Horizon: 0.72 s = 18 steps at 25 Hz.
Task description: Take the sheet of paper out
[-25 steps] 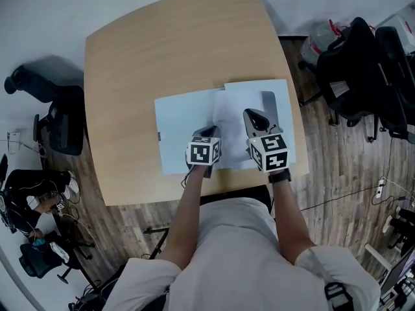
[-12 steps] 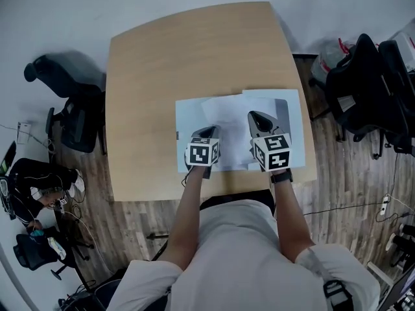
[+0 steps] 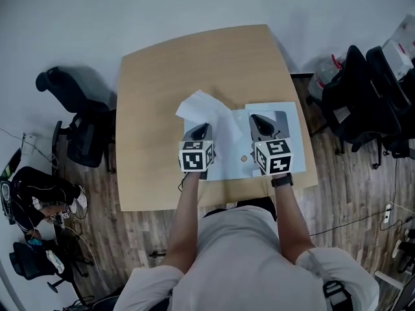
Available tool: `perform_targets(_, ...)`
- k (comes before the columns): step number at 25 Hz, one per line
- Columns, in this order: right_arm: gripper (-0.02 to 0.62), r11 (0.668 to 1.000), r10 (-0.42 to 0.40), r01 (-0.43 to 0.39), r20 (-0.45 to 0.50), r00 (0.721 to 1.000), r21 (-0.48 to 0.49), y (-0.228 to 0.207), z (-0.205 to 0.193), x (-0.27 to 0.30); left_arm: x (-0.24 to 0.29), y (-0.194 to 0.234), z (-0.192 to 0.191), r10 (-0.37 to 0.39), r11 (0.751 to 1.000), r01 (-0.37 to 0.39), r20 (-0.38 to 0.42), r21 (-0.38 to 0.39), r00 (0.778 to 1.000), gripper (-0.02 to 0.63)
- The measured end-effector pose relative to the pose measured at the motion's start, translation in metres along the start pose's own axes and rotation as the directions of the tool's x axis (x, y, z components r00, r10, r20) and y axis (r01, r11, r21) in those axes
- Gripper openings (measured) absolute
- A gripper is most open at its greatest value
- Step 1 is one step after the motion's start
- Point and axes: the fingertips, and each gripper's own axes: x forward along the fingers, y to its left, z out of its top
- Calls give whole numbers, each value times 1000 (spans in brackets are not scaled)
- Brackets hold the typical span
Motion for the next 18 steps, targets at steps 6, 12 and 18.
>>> perform_targets(6, 12, 998, -18, 24, 110, 994, -52, 9, 49, -25, -40, -7, 70, 46, 998, -53, 201, 31, 979, 9)
perform_targets(12, 12, 994, -9, 32, 218, 976, -103, 25, 98, -50, -90, -22, 130, 39, 996, -66, 399, 54, 916, 9)
perform_targets(18, 12, 989, -56, 95, 307, 950, -112, 28, 138, -79, -132, -42, 168, 27, 992, -89, 528, 92, 849, 9)
